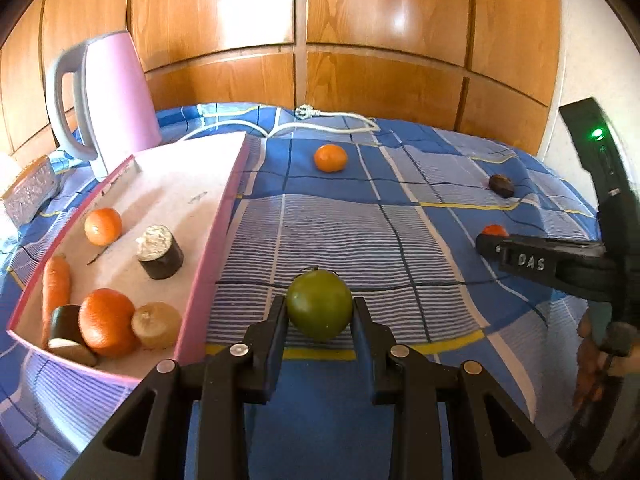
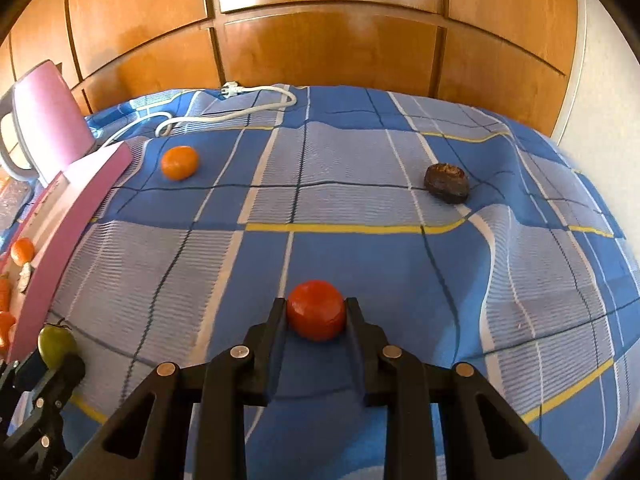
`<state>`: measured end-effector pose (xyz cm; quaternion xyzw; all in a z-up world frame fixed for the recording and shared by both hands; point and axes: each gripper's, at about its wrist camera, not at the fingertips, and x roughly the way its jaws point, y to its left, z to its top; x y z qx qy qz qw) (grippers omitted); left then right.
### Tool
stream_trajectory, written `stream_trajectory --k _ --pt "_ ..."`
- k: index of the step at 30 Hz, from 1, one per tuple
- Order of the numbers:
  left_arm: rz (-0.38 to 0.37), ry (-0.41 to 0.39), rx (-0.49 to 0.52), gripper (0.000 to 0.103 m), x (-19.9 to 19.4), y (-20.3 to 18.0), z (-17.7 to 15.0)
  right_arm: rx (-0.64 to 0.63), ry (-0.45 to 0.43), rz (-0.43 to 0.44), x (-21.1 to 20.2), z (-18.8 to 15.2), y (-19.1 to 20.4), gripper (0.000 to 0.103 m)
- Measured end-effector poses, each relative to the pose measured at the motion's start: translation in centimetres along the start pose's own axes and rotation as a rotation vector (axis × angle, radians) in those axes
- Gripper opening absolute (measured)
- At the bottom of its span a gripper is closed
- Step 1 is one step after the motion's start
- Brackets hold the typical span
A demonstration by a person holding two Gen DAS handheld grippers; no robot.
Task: Organize fruits
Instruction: 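Carry the lime and tomato over the pink tray with both grippers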
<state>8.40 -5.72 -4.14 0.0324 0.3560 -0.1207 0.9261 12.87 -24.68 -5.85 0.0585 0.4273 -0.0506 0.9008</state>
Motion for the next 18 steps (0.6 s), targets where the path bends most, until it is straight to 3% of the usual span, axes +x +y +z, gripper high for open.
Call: stream_trajectory --k 18 --pt "0.006 -0.067 -0.080 0.031 -5.3 1.2 0.5 -0.031 -0.052 0.120 -5.1 -3.7 3.0 0.028"
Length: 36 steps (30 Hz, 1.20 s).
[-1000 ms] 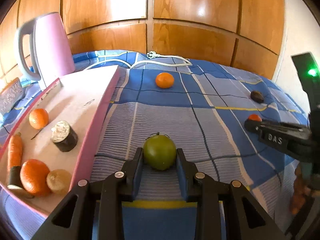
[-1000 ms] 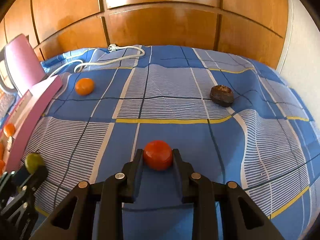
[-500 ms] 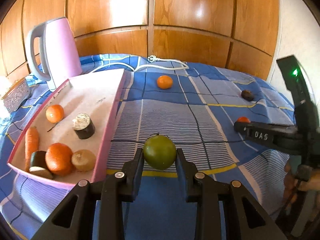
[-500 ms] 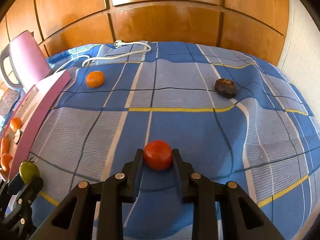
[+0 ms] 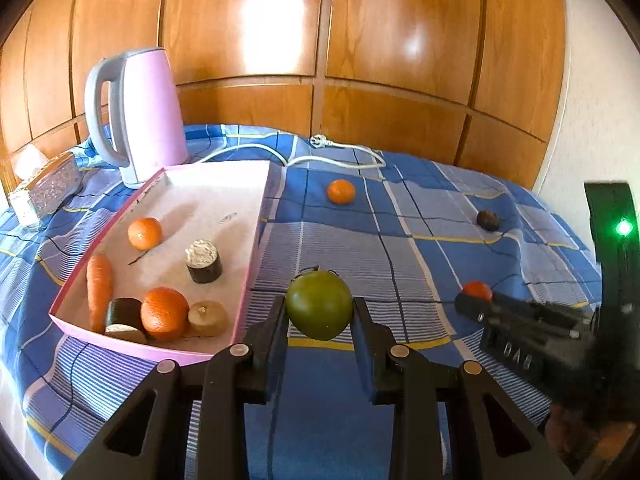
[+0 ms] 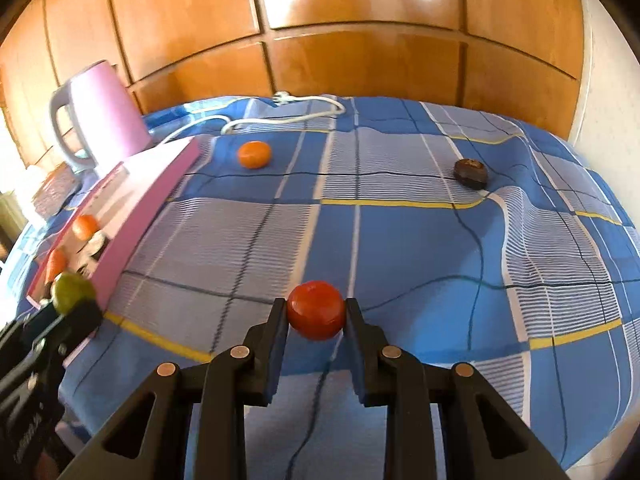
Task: Organize fruits
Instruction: 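Carry the lime and tomato over the pink tray with both grippers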
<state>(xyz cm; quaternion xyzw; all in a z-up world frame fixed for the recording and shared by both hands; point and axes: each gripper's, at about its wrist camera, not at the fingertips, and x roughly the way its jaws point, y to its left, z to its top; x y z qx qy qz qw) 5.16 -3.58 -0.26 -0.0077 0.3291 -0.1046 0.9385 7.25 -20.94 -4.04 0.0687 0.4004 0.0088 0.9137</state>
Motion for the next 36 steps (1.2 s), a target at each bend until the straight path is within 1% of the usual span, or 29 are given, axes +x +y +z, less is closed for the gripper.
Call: stream_trajectory --k 6,16,28,32,36 --pt "0.006 -0.020 -0.011 0.031 -1.1 0.3 0.4 0.005 0.004 0.050 -0.6 -0.3 1.1 0.028" --pt "0.017 -0.031 -0.052 0.031 -2.2 2.2 0.7 -0.041 -0.012 0.124 -1.8 -0.1 4.4 0.028" --pt "0.059 -0.039 -0.124 0.031 -2.6 5.5 0.6 -0.087 0.000 0.185 -2.0 -0.2 7.2 0.028" --pt "0.083 -0.036 -0.165 0.031 -2.6 7.3 0.7 -0.100 0.004 0.207 -2.1 -0.1 8.1 0.028" --pt "0.115 -0.044 -0.179 0.031 -3.1 8.7 0.6 -0.115 0.010 0.235 -2.0 0.1 9.1 0.028"
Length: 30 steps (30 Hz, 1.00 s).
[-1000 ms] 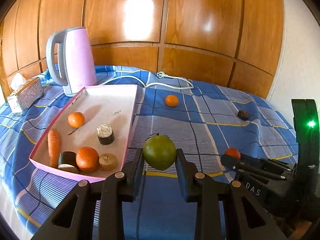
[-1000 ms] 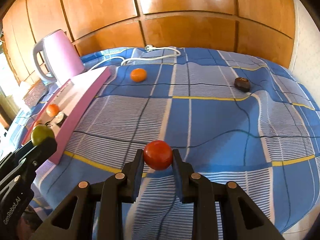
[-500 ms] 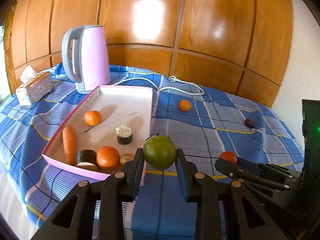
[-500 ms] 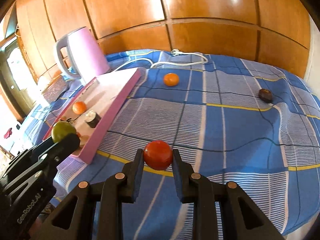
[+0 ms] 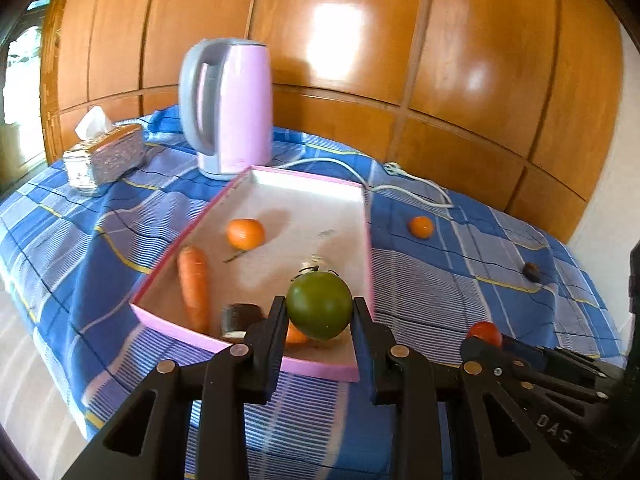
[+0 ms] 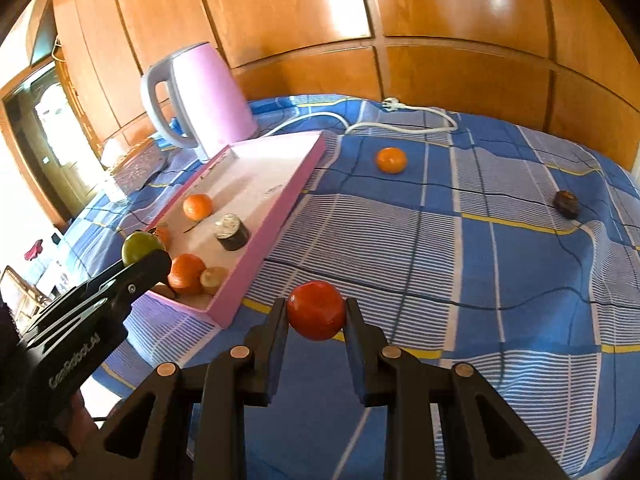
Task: Organize fruits
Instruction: 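Carry the lime and tomato over the pink tray with both grippers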
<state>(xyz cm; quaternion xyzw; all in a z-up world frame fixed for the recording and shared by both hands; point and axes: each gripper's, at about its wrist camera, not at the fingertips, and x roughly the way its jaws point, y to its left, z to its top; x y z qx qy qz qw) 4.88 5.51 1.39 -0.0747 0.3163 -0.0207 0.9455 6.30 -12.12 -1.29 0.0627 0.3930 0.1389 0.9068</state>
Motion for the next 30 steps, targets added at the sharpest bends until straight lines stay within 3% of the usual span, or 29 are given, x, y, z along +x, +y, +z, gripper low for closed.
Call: stream_trajectory --k 16,21,30 --pt "0.114 -0.040 -0.079 0.031 -1.3 6.0 1.7 -0.066 0.015 0.115 0.8 2.3 3.8 0.028" --pt "0.049 0.014 -0.217 0.031 -0.6 8.2 2.1 -0.072 0.006 0.136 1.2 3.8 4.5 0.028" --pt "-0.009 -0.002 -0.159 0.032 -0.3 7.3 3.9 -0.089 0.008 0.162 3.2 6.4 5.8 0.028"
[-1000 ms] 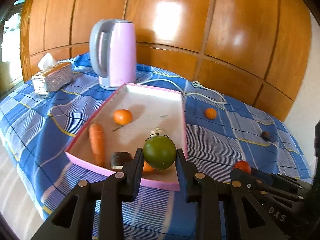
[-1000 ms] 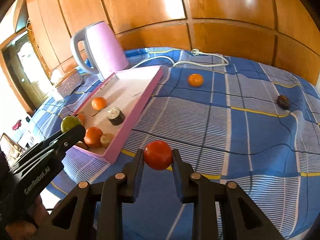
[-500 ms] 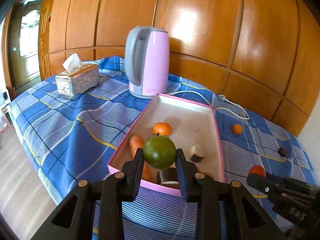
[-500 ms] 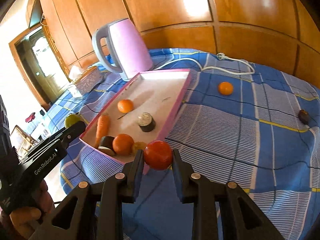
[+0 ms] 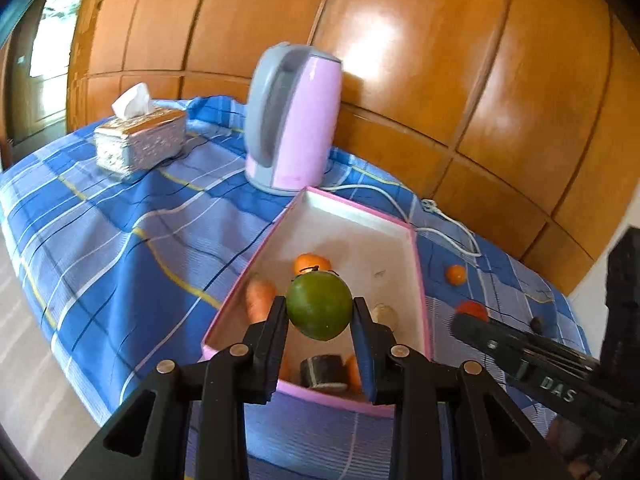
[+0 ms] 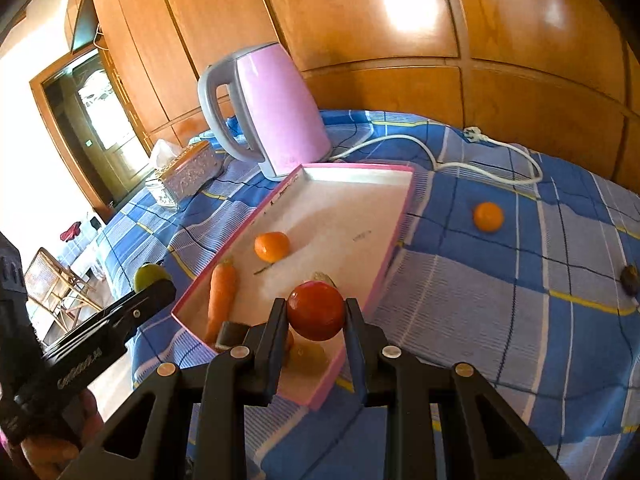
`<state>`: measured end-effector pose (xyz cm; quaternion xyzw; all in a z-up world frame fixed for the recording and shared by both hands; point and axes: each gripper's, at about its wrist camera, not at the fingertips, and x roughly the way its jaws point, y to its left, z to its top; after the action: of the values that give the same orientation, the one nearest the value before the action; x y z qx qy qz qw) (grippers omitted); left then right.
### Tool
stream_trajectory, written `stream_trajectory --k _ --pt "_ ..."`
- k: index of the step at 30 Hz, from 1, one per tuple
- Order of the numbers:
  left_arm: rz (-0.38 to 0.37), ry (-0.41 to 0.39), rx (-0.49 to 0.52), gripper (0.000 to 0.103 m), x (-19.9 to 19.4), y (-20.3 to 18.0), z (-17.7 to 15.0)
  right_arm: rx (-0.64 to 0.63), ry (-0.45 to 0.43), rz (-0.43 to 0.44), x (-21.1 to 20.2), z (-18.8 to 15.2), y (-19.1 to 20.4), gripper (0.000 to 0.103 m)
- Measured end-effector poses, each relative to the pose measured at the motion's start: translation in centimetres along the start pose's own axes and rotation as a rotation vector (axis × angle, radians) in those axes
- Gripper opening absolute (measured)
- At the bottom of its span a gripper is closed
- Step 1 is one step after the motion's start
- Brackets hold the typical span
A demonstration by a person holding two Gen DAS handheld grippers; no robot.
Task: Organize fruits
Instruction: 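Carry the lime and tomato over the pink tray with both grippers, then release the lime into the tray with the left gripper while the right drops the tomato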
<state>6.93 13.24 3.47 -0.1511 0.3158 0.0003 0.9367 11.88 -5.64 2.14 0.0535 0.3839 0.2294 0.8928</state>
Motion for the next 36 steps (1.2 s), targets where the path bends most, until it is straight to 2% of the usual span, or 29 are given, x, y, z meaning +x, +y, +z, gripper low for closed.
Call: stream_trajectory --k 4,8,20,24,32,36 --pt "-0.005 0.018 0.014 0.032 1.3 -0.3 0.8 -0.013 0.003 0.000 0.9 0.9 0.3 0.028" --pt "-0.045 0.054 -0.042 0.032 2.7 0.4 1.5 -0.018 0.004 -0.002 1.6 1.7 0.4 0.028" --pt "-0.018 0.087 -0.052 0.032 5.7 0.9 1.9 -0.017 0.028 0.002 4.5 3.1 0.9 0.028" --pt "0.011 0.097 -0.049 0.039 6.2 1.1 1.5 -0.011 0.046 0.040 5.5 3.1 1.3 0.029" --pt "0.081 0.086 -0.093 0.039 5.1 2.2 0.5 0.001 0.050 0.031 5.4 2.2 1.2 0.032" --pt "0.104 0.062 -0.062 0.039 4.1 1.5 0.2 0.015 0.040 0.018 4.7 1.9 0.9 0.035"
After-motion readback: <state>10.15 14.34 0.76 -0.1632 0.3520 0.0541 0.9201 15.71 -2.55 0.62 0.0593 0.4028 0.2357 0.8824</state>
